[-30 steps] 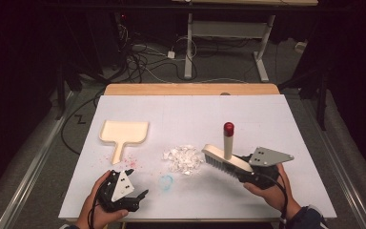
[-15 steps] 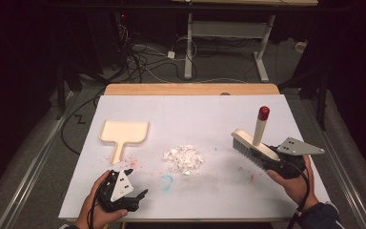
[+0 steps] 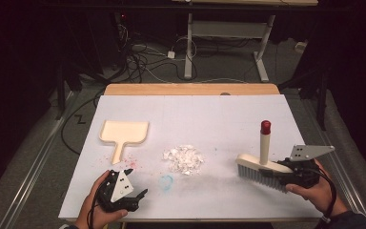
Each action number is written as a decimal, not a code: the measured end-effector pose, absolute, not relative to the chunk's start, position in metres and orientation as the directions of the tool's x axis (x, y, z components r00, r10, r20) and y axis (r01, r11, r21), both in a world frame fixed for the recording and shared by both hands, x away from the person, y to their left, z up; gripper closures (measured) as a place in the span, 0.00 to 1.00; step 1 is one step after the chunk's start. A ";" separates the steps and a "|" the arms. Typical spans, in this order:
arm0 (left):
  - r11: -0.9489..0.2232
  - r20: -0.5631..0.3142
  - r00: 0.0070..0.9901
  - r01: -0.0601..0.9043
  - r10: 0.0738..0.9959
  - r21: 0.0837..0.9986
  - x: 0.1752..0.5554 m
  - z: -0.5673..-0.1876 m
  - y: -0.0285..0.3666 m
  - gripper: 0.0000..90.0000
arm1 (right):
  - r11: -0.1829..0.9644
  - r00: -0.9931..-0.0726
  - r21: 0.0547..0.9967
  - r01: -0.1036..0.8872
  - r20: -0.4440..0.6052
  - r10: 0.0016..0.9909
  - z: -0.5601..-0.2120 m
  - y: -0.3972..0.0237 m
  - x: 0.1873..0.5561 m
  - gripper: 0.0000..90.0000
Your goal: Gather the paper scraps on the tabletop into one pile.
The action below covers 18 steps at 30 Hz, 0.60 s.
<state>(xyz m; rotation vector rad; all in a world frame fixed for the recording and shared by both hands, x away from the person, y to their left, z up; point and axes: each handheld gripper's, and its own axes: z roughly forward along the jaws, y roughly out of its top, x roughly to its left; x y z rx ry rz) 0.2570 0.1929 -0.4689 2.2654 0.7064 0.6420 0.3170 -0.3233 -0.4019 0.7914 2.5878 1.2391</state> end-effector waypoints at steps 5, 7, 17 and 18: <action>-0.632 0.250 0.733 0.301 0.632 0.714 0.257 -0.468 0.190 0.22 | 0.545 -0.884 0.733 0.406 0.164 0.438 -0.407 -0.317 0.319 0.75; -0.633 0.250 0.737 0.298 0.628 0.714 0.257 -0.468 0.189 0.22 | 0.571 -0.882 0.700 0.429 0.186 0.434 -0.411 -0.312 0.325 0.75; -0.638 0.244 0.744 0.301 0.622 0.709 0.259 -0.469 0.186 0.22 | 0.595 -0.851 0.636 0.491 0.203 0.484 -0.420 -0.315 0.357 0.69; -0.639 0.244 0.745 0.301 0.621 0.708 0.259 -0.470 0.186 0.22 | 0.606 -0.850 0.628 0.488 0.184 0.495 -0.420 -0.315 0.359 0.68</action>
